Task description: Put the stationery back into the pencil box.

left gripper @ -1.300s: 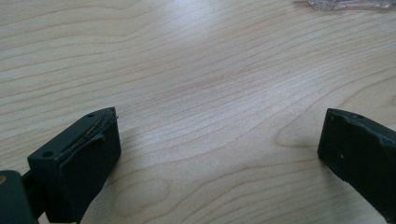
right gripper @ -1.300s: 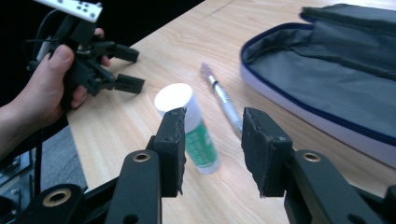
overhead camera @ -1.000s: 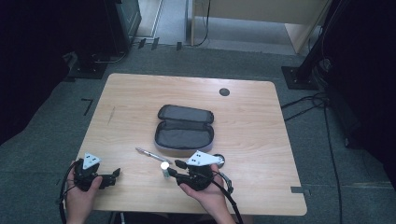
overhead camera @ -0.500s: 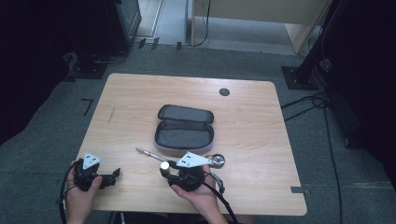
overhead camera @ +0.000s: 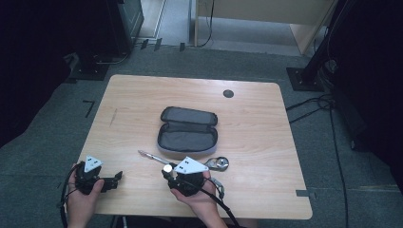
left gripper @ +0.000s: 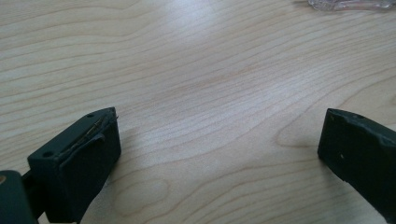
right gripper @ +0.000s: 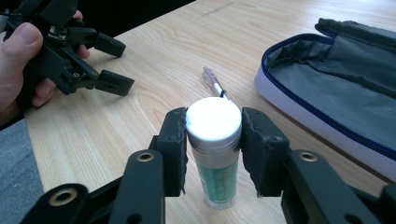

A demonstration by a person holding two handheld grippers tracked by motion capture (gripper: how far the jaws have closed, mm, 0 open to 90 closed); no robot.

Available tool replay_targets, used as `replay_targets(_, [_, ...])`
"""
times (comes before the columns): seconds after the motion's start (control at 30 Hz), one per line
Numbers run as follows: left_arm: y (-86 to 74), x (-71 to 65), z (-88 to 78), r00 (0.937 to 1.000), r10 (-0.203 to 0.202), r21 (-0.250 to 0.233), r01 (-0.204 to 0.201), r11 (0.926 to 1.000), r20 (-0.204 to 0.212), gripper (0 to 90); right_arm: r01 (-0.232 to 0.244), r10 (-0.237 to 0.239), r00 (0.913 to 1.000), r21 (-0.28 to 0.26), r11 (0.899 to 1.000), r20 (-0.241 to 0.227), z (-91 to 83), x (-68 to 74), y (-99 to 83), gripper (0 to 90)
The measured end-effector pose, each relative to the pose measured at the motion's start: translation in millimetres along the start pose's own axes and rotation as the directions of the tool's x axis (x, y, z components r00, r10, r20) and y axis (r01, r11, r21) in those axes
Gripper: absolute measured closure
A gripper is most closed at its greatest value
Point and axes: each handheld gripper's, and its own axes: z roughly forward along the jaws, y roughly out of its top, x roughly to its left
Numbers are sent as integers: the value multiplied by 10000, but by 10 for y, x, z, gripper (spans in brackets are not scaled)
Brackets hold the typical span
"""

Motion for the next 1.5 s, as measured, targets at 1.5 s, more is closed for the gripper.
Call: replay_targets(1.5, [0,0,0,10000,1,2,-1,10000,4,0,-1274,1435,9837,-1433,9814,1086,-548,-547,432,656])
